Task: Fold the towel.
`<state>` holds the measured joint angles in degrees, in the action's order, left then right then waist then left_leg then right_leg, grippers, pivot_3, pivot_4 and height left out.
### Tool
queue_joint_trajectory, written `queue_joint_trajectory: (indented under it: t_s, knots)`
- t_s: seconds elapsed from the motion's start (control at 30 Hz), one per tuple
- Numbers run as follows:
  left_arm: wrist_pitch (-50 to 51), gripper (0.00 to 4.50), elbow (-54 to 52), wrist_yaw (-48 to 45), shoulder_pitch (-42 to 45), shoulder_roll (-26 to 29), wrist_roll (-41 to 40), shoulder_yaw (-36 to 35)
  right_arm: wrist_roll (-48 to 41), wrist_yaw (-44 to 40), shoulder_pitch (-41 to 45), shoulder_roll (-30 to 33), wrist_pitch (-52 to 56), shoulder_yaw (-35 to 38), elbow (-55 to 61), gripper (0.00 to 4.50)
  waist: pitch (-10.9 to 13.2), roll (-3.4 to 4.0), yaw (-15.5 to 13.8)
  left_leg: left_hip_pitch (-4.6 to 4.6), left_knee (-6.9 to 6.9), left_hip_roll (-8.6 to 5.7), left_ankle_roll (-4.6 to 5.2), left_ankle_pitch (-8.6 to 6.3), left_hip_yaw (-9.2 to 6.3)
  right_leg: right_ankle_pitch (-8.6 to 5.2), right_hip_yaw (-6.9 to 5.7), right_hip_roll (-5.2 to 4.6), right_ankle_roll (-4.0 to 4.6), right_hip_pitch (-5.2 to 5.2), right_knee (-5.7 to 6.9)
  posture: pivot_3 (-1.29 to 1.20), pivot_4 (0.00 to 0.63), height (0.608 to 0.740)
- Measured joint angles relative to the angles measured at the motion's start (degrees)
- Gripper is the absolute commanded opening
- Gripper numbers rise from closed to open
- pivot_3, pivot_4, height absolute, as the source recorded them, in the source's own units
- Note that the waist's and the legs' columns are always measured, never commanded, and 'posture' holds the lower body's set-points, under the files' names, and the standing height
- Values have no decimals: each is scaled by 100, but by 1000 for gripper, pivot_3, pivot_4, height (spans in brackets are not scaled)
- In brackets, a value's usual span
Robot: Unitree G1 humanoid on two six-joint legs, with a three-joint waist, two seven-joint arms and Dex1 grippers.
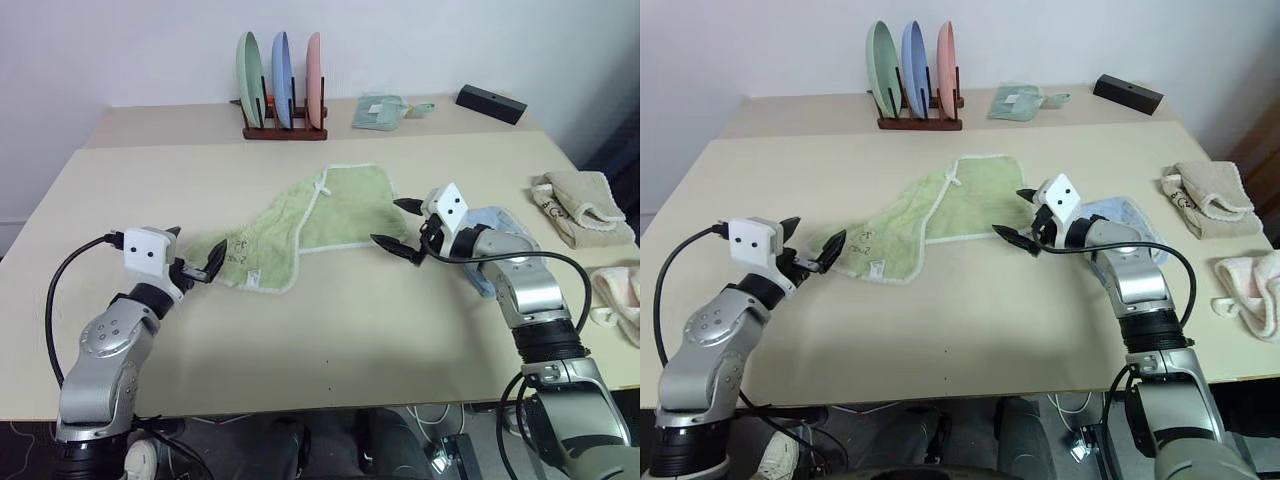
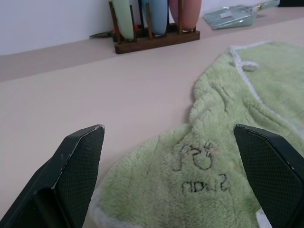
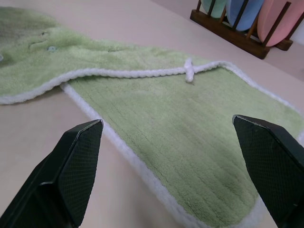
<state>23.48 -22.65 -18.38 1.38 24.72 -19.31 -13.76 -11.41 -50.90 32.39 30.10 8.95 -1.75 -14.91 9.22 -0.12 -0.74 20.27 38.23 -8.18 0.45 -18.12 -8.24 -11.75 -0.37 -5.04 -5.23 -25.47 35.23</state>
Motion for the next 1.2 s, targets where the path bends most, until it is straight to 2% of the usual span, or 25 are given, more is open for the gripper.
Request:
queue_joint_trajectory:
  t_s: [0.37, 0.63, 0.87, 1.03, 1.2]
  knots:
    - [-7, 4433, 20, -31, 119, -23, 50, 73, 152, -47, 23, 9, -199, -34, -173, 4500, 0, 0, -1, 0, 0, 1, 2, -2, 8, 1, 6, 2, 0, -2, -1, 0, 150, 740]
    - [-1, 4433, 26, -166, 114, 2, 57, 153, 112, 5, -404, 35, -31, 22, 78, 4500, 0, 0, -4, 1, 0, 2, 3, -2, 9, 1, 7, 2, 0, -3, -1, 0, 150, 740]
    - [90, 4433, 130, -664, 231, 158, -79, 256, -137, 52, -574, 247, 356, 337, 495, 4500, 0, 0, -9, 1, 0, 2, 4, -3, 10, 1, 8, 2, 0, -3, -1, 0, 150, 740]
    - [411, 4433, 91, -1567, 437, 676, -308, 886, -338, 68, -938, 254, 593, 449, 868, 4500, 1, -1, 0, 1, 0, 2, 7, -4, 12, 1, 9, 1, 0, -3, -1, 0, 150, 740]
    - [635, 4433, 346, -2007, 1085, 964, 142, 1913, -312, 376, -1043, 181, 560, 451, 1016, 4500, 1, 0, -1, 1, -1, 2, 7, -4, 13, 1, 10, 2, 0, -3, -1, 0, 150, 740]
